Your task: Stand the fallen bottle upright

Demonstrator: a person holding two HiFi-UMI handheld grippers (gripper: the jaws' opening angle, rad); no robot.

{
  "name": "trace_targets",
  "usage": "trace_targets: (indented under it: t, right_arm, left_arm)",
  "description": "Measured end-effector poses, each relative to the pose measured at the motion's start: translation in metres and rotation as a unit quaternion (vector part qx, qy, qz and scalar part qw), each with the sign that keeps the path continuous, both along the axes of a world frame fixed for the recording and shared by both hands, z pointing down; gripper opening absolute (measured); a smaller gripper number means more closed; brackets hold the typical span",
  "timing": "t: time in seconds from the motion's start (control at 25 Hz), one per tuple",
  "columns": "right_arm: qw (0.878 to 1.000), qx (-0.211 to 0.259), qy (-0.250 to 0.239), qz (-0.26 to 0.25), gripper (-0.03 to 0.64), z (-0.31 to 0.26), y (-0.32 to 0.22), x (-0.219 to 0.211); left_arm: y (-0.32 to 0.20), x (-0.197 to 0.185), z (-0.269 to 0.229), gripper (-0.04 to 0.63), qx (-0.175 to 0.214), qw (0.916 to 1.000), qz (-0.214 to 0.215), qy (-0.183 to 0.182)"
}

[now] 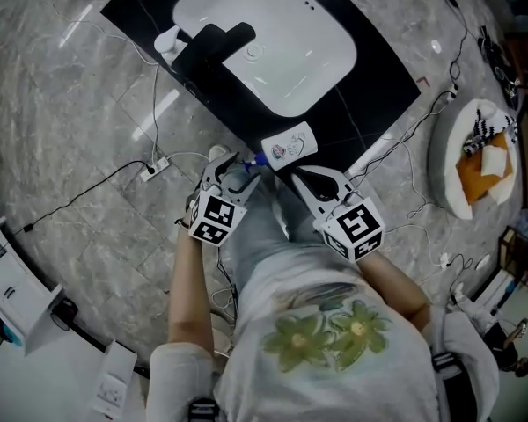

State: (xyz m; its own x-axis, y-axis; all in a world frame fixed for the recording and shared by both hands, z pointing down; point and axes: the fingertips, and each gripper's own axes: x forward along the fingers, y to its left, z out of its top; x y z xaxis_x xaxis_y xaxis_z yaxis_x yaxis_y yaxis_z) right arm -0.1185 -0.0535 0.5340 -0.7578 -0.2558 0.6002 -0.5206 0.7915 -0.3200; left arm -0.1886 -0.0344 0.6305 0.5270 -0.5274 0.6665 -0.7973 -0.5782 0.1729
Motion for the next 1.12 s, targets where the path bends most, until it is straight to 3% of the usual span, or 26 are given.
trace_targets:
  t: [0.16,0.36,1.12]
  right_arm:
    - [1.0,0.001,0.001,0.0,0.043,0.0,0.002,0.001]
    - [1.0,0.006,-0.002,0.002,0.043,-0.007,0.003,0.002]
    - [1.0,0.015,-0.012,0.009,0.043,-0.017,0.009,0.013]
  left_arm:
    - [0.0,0.0,0.004,0.216,0.003,1.0,0.0,0.002]
    - [0.002,0.003,0.002,0.181,0.005,0.9999,-0.003,0.014]
    - [0.004,0.006,-0.006,0.176,0.006,0.9998,-0.016,-0.004]
